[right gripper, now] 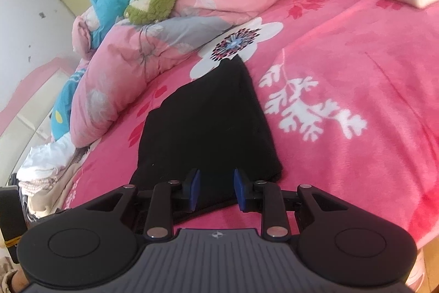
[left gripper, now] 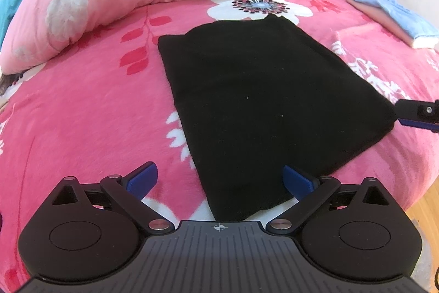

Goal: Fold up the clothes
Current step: 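Move the open left tool over the black T-shirt strip, then lower the left tool onto the T-shirt edge and close on it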

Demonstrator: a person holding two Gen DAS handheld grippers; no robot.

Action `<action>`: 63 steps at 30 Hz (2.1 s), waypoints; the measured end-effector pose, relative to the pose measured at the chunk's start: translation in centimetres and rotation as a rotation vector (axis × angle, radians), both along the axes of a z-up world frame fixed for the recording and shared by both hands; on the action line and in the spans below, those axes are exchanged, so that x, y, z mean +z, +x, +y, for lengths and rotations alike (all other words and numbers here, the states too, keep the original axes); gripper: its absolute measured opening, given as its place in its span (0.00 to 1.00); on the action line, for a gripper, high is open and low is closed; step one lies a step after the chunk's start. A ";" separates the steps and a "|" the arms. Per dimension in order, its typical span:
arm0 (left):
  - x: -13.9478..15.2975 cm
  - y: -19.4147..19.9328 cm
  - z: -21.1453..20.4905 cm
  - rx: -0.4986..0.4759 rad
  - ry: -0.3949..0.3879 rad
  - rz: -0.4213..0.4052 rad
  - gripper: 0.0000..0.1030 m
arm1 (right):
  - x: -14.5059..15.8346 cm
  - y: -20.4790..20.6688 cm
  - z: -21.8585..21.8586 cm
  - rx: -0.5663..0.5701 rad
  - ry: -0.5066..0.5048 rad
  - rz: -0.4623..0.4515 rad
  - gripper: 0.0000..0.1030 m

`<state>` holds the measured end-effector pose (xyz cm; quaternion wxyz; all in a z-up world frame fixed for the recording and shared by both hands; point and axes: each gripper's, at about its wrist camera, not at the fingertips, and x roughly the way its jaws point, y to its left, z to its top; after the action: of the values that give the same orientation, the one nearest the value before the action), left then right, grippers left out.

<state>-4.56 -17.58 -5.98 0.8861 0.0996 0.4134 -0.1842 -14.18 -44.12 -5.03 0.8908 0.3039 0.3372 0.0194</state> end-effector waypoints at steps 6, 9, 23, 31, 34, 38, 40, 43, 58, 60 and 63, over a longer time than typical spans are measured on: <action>1.4 -1.2 0.7 -0.069 -0.117 -0.101 0.96 | -0.7 -1.6 -2.1 -0.098 0.060 -0.012 0.35; 2.1 -2.2 0.2 -0.167 -0.170 -0.165 0.96 | -1.5 -2.4 -3.6 -0.167 0.138 -0.024 0.35; 0.3 -4.2 -10.1 -0.552 -0.082 -0.238 0.73 | -4.4 -5.5 -6.9 -0.272 0.304 -0.169 0.36; -0.5 -5.0 -13.5 -0.643 -0.033 -0.265 0.52 | -6.2 -5.7 -8.0 -0.268 0.351 -0.185 0.36; -1.0 -5.0 -14.5 -0.655 0.002 -0.267 0.43 | -6.9 -5.8 -8.4 -0.267 0.369 -0.190 0.36; -1.4 -4.5 -15.2 -0.644 0.005 -0.238 0.21 | -7.6 -5.9 -8.9 -0.266 0.392 -0.197 0.36; -1.4 -4.3 -15.2 -0.635 -0.010 -0.223 0.17 | -7.8 -6.1 -9.0 -0.268 0.396 -0.200 0.36; -1.2 -3.9 -15.2 -0.621 -0.038 -0.200 0.12 | -7.9 -6.3 -9.1 -0.270 0.404 -0.205 0.36; 2.1 -0.3 -10.9 -0.406 -0.343 -0.083 0.01 | -7.8 -6.4 -8.8 -0.239 0.427 -0.228 0.36; 2.8 0.2 -10.0 -0.379 -0.393 -0.073 0.01 | -7.5 -6.1 -8.5 -0.209 0.416 -0.235 0.36; 3.7 0.5 -8.8 -0.371 -0.453 -0.088 0.01 | -6.6 -5.5 -7.6 -0.149 0.347 -0.245 0.35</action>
<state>-4.04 -26.34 -2.26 0.8541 -0.0192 0.2975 -0.4261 -19.68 -51.68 -11.62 0.8584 0.4721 0.1949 0.0481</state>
